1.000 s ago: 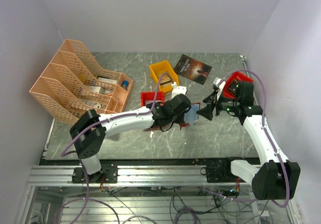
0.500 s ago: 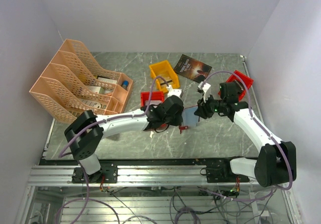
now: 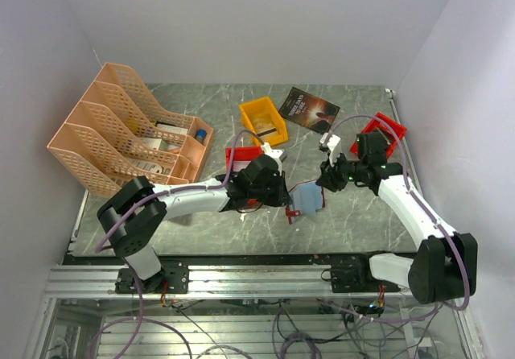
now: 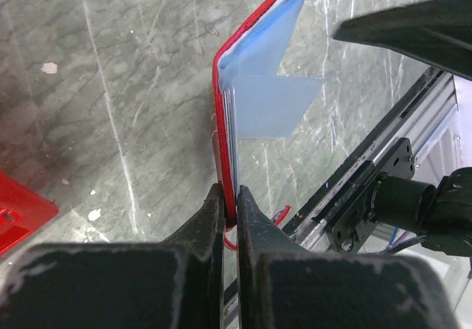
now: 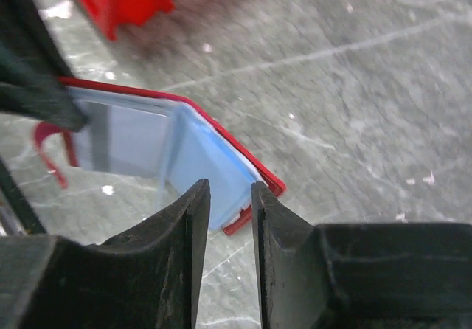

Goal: Put the credit cards into the card holder
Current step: Turn over the card holder at the center of the board.

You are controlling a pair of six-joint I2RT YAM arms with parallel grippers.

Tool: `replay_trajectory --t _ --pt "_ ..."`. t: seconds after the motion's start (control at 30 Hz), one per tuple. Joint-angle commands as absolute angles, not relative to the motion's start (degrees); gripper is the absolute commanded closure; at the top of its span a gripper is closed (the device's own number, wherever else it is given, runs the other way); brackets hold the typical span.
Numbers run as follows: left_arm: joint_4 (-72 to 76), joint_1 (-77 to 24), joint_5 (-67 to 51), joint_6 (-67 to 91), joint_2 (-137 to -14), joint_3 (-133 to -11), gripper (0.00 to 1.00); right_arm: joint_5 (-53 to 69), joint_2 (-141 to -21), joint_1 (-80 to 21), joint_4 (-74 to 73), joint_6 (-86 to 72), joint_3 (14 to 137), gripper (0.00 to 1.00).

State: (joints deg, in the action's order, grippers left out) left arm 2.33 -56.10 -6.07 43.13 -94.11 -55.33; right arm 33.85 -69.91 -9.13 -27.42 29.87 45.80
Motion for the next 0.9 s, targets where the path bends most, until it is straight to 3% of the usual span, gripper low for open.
replay_trajectory --t 0.0,0.07,0.17,0.63,0.87 --pt "5.9 -54.8 -12.0 44.5 -96.3 -56.3 0.93 55.1 -65.3 -7.7 -38.0 42.3 49.0 0.69" --pt "5.5 -54.4 -12.7 44.1 -97.2 -56.9 0.93 61.9 -65.5 -8.0 -46.7 52.5 49.8 0.67" --pt "5.5 -53.5 -14.0 43.4 -98.3 -57.6 0.93 59.5 -67.2 -9.1 -44.1 51.3 48.5 1.00" --pt "2.7 -51.7 -13.6 36.4 -103.7 -60.0 0.92 35.5 -80.7 -15.7 -34.8 36.4 48.6 1.00" --pt "-4.3 -51.7 -7.4 33.2 -106.0 -65.6 0.74 30.1 -84.1 -15.1 -32.0 32.2 48.3 1.00"
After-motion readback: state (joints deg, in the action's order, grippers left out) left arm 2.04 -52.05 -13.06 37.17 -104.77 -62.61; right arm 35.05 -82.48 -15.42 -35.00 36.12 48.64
